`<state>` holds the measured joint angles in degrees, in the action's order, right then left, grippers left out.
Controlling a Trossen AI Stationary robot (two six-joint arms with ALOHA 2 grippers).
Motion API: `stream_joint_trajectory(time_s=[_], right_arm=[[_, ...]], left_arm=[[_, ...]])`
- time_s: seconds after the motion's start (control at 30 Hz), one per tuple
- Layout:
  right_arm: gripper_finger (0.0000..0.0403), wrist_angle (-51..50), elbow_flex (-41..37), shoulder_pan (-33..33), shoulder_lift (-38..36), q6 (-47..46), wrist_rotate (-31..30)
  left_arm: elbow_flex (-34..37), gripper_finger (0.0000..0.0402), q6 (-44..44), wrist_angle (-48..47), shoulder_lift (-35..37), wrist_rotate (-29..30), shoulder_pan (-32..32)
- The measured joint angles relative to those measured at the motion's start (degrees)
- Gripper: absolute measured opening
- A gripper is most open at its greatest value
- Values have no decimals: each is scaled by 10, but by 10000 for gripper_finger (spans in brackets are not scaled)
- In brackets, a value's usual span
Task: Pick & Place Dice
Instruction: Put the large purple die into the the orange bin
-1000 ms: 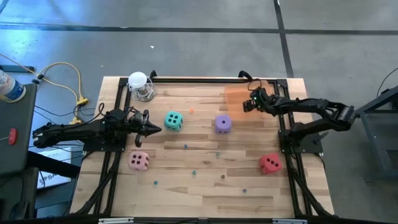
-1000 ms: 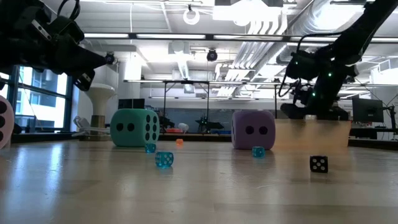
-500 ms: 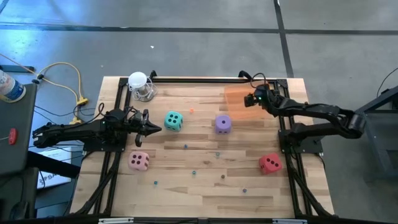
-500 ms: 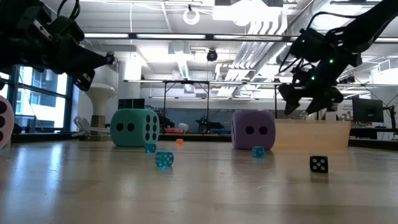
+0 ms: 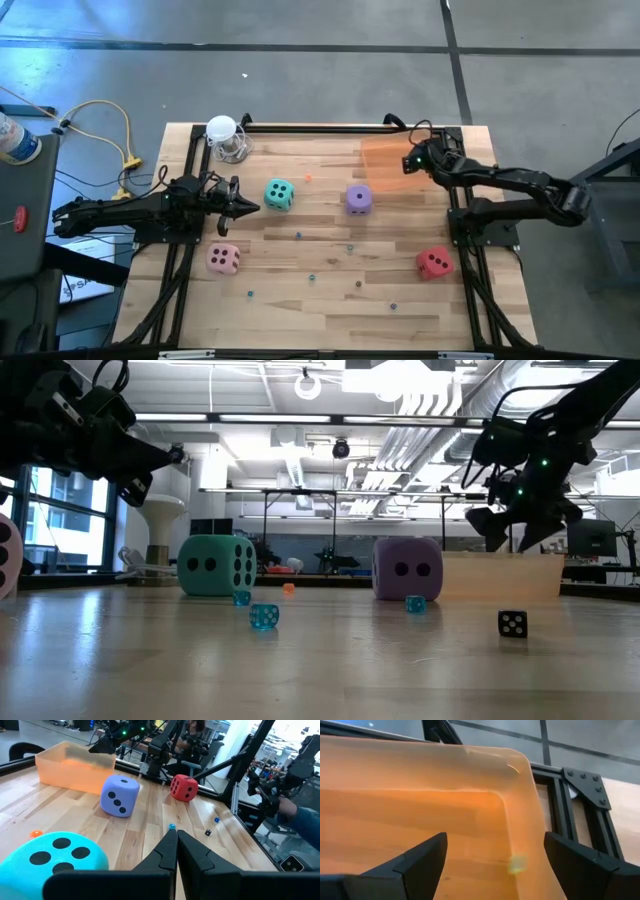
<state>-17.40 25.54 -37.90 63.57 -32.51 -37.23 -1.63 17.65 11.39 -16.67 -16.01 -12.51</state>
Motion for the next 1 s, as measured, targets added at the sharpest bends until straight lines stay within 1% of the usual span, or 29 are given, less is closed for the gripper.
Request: stream_joint_trajectory(time_s=[0.3, 0.43, 0.5, 0.63, 0.77, 1.0], right_arm=[[325, 13, 0, -5, 0, -5, 20], [325, 49, 0, 6, -4, -1, 44], [325, 84, 0, 19, -12, 19, 55], [325, 165, 0, 67, -34, 70, 90], [325, 227, 0, 132, -61, 121, 106], [325, 272, 0, 248, -73, 133, 106]], left_arm=[[0, 2, 0, 0, 0, 0, 0], [0, 2, -6, 0, 0, 0, 0], [0, 2, -7, 0, 0, 0, 0], [0, 2, -7, 0, 0, 0, 0], [0, 2, -7, 0, 0, 0, 0], [0, 2, -7, 0, 0, 0, 0]])
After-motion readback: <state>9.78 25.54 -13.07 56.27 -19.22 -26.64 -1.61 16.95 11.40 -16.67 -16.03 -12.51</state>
